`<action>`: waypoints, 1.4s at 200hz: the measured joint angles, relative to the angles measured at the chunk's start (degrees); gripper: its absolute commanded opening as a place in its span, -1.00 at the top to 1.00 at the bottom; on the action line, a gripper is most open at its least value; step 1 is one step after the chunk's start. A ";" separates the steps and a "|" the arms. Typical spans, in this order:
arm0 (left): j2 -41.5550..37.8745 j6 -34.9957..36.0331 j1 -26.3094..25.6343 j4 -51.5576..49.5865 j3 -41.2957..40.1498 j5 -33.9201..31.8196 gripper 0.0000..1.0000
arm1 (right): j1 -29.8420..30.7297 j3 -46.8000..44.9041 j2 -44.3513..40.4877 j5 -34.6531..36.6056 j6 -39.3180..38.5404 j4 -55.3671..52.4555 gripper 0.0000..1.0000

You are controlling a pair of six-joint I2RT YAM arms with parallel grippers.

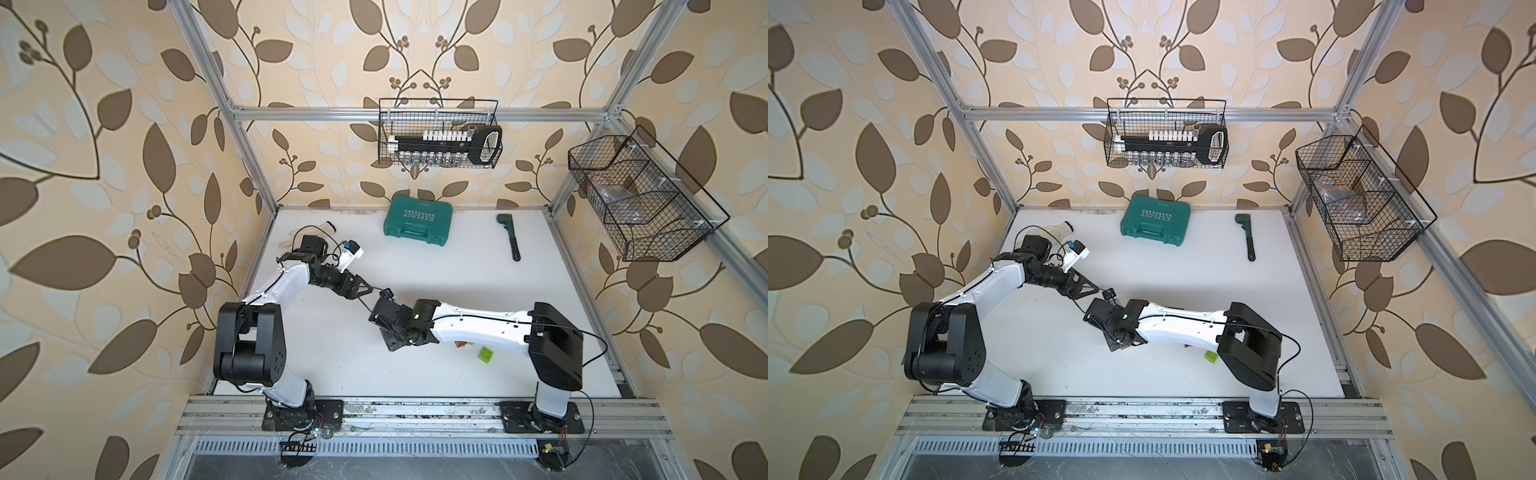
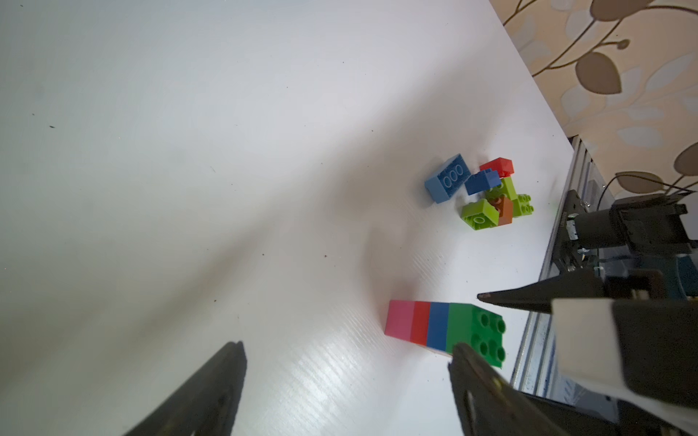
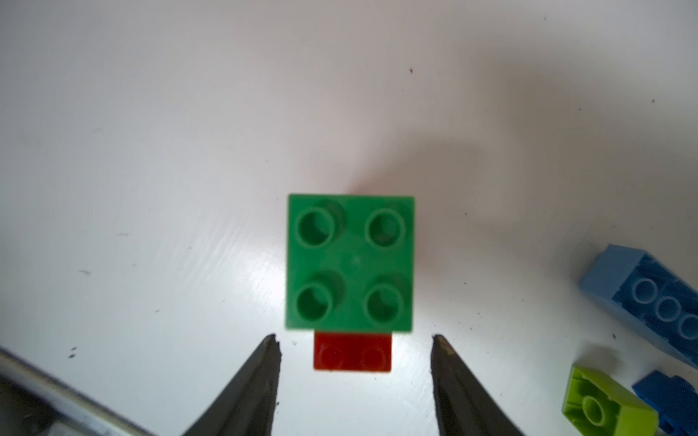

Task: Assemble the letter h with lego
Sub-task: Assemble the lego brick with the lego brick.

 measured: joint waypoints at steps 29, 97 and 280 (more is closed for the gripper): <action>-1.73 -2.27 -5.35 -2.73 0.74 -1.36 -0.83 | -0.37 -5.44 -6.58 -4.11 0.28 1.66 -0.15; -3.76 -7.78 -15.69 -5.73 1.03 -10.73 -0.86 | -7.76 -14.01 -12.24 -16.28 16.98 8.72 0.19; -3.54 -7.54 -20.70 -4.20 0.04 -19.17 -0.62 | -12.11 -11.15 -2.82 -26.08 13.73 14.80 0.54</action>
